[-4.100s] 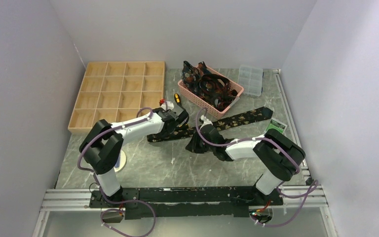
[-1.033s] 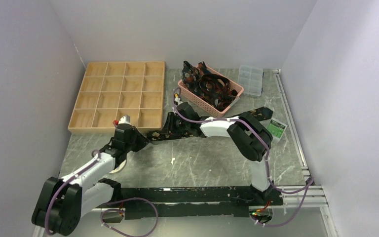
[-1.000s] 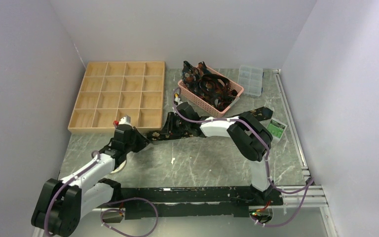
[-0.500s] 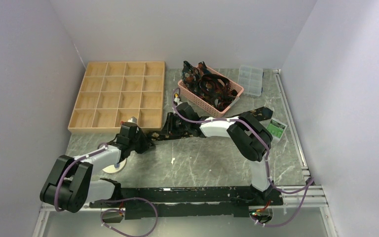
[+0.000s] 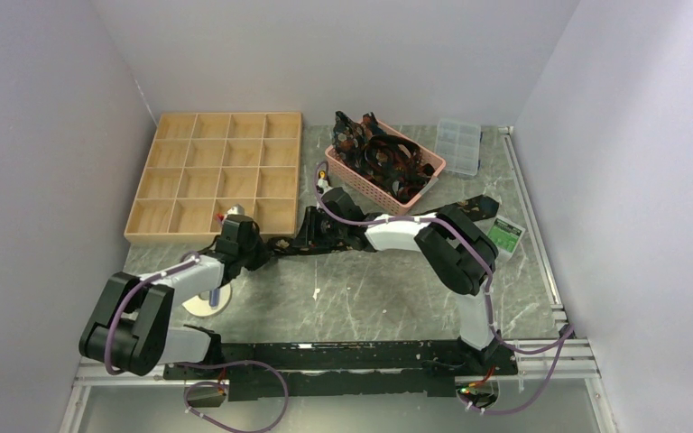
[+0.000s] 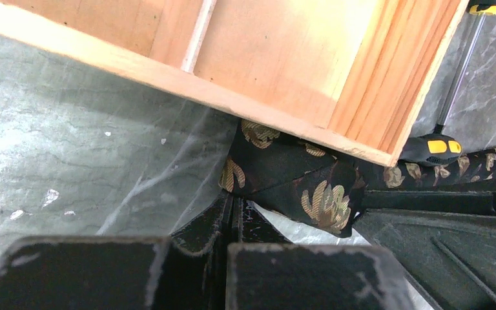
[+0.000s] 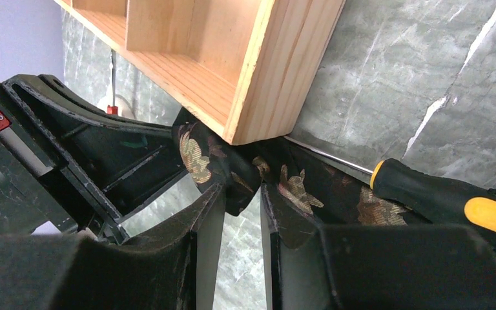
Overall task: Roll the ties
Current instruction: Roll the tie at the center of the board.
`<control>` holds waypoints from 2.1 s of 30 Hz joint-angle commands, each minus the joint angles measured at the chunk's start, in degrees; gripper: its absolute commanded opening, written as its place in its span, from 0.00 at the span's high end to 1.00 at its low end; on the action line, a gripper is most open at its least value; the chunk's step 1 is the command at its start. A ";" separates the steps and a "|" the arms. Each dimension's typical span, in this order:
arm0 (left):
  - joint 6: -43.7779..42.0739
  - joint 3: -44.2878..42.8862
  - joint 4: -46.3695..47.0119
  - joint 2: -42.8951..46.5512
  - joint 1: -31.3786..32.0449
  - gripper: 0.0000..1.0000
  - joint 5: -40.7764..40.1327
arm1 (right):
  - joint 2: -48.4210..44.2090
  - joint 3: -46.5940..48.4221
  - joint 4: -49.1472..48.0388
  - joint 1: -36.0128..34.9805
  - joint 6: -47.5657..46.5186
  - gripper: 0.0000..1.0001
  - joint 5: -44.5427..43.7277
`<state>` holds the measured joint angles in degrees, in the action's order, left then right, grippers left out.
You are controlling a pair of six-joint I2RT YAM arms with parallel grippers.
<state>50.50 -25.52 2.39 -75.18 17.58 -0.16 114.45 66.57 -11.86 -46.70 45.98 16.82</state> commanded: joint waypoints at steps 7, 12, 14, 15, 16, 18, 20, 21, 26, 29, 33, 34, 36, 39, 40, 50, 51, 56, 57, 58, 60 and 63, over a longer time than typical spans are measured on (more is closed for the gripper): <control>-0.89 1.59 -0.01 3.38 -0.27 0.97 -1.58 | -1.13 0.67 -0.50 -0.48 -0.70 0.58 -1.44; -1.64 2.64 -5.01 8.57 -0.25 0.97 -1.37 | 0.17 2.95 0.51 -0.82 -0.15 0.57 -1.86; -1.88 3.03 -7.39 10.84 -0.24 0.97 -1.24 | 0.78 3.19 0.67 -0.83 0.13 0.65 -1.83; -1.95 3.31 -8.79 12.02 -0.22 0.97 -1.31 | 1.04 3.10 0.84 -0.82 0.30 0.69 -1.88; -2.02 3.56 -10.39 14.12 -0.23 0.97 -1.62 | 1.08 2.86 0.94 -0.78 0.33 0.73 -2.06; -1.76 3.68 -13.68 17.56 -0.22 0.96 -3.39 | 1.23 2.34 0.85 -0.73 0.02 0.78 -2.56; -1.29 3.27 -16.12 20.82 -0.35 0.82 -5.05 | 1.55 1.93 0.54 -0.64 -0.50 0.82 -2.54; -1.35 2.62 -17.12 21.97 -0.48 0.69 -5.50 | 1.76 1.75 0.49 -0.67 -1.01 0.83 -2.64; -2.95 -2.50 -17.73 20.99 -0.98 0.26 -5.03 | 2.61 0.18 -0.68 -0.26 -2.32 0.85 -3.65; -4.71 -5.69 -16.28 15.93 -1.50 0.25 -3.11 | 2.98 -0.29 -1.22 0.00 -2.69 0.85 -3.81; -6.38 -8.54 -14.05 7.97 -3.18 0.31 1.11 | 3.48 -0.94 -1.96 0.14 -3.02 0.86 -3.67; -6.84 -8.76 -12.89 6.09 -3.82 0.34 3.08 | 3.56 -1.18 -2.13 0.12 -3.12 0.86 -3.64; -7.20 -9.10 -10.98 2.95 -5.10 0.37 6.45 | 3.76 -1.66 -2.69 0.28 -3.21 0.86 -3.57; -8.77 -10.00 -9.77 -1.02 -6.12 0.40 10.31 | 4.07 -1.99 -2.93 0.62 -3.28 0.86 -3.29; -9.53 -10.34 -9.72 -1.88 -6.27 0.40 10.97 | 4.12 -2.12 -3.07 0.80 -3.25 0.86 -3.22; -10.97 -9.90 -3.66 -6.14 -6.49 0.40 15.25 | 4.95 -2.19 -3.61 0.99 -3.30 0.86 -2.71; -10.95 -9.69 -3.12 -6.15 -6.51 0.40 15.31 | 5.01 -2.13 -3.61 0.99 -3.32 0.86 -2.67; -11.07 -8.73 0.05 -7.03 -6.55 0.59 16.11 | 5.12 -1.80 -3.53 0.99 -3.21 0.86 -2.64; -11.05 -8.73 -0.03 -7.34 -6.52 0.67 16.55 | 5.08 -1.79 -3.46 0.99 -3.25 0.86 -2.67; -10.97 -8.38 0.20 -7.36 -6.51 0.73 16.89 | 5.00 -1.71 -3.37 0.99 -3.26 0.86 -2.67; -10.39 -7.19 1.33 -6.65 -6.50 0.82 17.26 | 5.02 -1.51 -3.36 1.00 -3.19 0.86 -2.67; -9.63 -5.40 2.08 -4.85 -6.50 0.91 17.17 | 5.01 -0.82 -3.22 1.04 -2.93 0.86 -2.68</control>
<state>40.14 -32.97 1.32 -82.00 11.16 15.00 117.75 65.17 -15.53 -46.15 44.38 16.19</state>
